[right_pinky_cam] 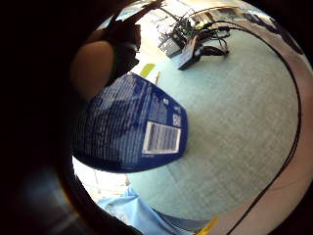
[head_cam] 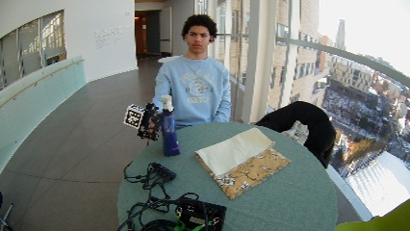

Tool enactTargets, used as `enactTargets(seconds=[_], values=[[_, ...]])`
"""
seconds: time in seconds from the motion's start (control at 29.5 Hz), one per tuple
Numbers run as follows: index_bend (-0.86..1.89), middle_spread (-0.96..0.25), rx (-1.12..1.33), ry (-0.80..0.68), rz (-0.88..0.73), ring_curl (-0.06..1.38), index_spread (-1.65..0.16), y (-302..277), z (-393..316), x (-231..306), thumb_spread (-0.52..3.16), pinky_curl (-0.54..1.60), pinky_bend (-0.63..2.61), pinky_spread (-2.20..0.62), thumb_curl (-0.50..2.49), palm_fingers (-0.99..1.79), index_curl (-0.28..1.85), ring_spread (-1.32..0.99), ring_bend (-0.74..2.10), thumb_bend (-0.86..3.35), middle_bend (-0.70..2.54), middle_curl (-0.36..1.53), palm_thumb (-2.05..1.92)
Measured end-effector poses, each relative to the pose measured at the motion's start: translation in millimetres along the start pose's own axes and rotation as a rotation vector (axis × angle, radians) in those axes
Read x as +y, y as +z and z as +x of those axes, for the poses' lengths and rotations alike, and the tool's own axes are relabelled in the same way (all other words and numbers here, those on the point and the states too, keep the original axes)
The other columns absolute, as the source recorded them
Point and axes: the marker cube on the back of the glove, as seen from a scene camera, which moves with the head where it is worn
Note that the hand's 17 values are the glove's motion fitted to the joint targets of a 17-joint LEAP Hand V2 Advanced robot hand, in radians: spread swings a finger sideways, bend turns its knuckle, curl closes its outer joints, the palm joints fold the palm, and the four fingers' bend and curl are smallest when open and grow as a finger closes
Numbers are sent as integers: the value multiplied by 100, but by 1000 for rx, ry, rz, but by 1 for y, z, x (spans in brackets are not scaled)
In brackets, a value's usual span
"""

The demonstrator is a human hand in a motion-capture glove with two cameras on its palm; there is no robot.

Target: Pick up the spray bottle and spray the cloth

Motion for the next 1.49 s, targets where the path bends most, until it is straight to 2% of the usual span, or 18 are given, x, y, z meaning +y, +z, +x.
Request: enactTargets(seconds=[0.34,0.64,0.88,1.02,1.32,1.49], values=[[8,-7,-23,-26,64,33,-39,19,-1,-12,93,36,34,25,29,61,20,3,37,-3,26,39,51],[15,-7,-5,-41,164,33,-35,22,-5,-14,92,35,30,27,39,78,24,3,39,9,23,39,81],[13,-7,45,-65,155,35,-32,26,-11,-17,89,35,30,27,45,84,26,3,43,8,19,39,89],[12,-7,65,-40,65,36,-31,28,-25,-27,87,36,30,27,48,86,27,3,46,7,17,38,92],[12,-7,258,27,-332,36,-32,54,-79,-65,83,37,32,27,53,88,27,3,49,1,17,37,93],[11,-7,290,82,-445,37,-32,74,-100,-87,82,37,33,27,55,87,27,3,50,-1,17,37,94]])
